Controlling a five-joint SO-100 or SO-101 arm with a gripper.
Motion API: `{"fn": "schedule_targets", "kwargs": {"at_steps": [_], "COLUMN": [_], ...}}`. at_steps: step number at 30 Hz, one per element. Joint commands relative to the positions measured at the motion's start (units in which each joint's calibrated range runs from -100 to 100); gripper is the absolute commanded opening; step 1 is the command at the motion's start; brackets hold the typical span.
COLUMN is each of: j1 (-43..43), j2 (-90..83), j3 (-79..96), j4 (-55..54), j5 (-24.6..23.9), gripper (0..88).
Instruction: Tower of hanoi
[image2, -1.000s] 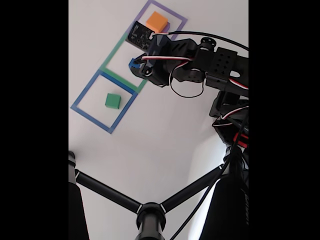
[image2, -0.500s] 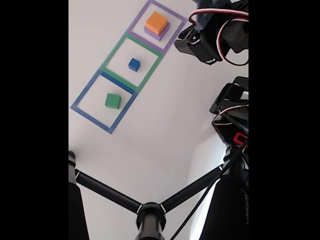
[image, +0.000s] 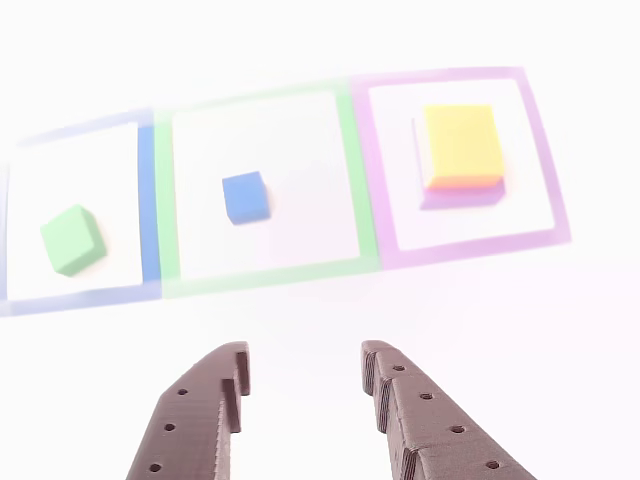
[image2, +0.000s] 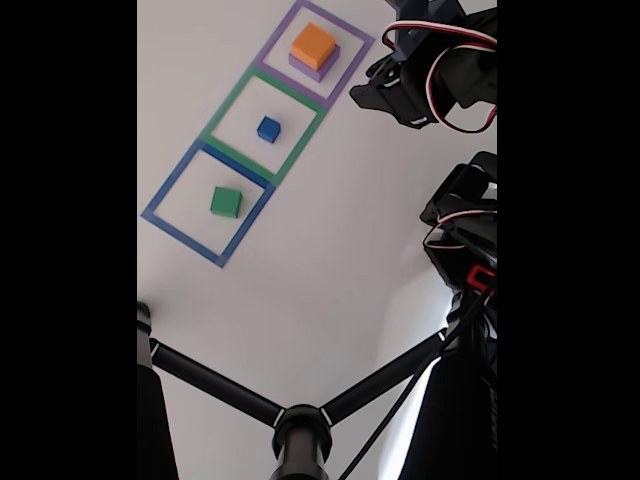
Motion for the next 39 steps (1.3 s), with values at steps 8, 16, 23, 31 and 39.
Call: {"fn": "schedule_targets", "kwargs": {"at_steps": [8,16,23,31,39], "j1": [-1.0,-2.1,-3.7,-4.4,-4.5], "j2": [-1.9,4.5,17.9,33.0,42.6], "j3": [31.4,51.7,59.6,60.9,59.8], "j4": [-40.1,-73.2,-97.4,-114.6,-122.7], "j5": [0.6,0.6,0.6,0.6,0.6], "gripper": [28.5,33.7,34.1,33.5,32.6]}}
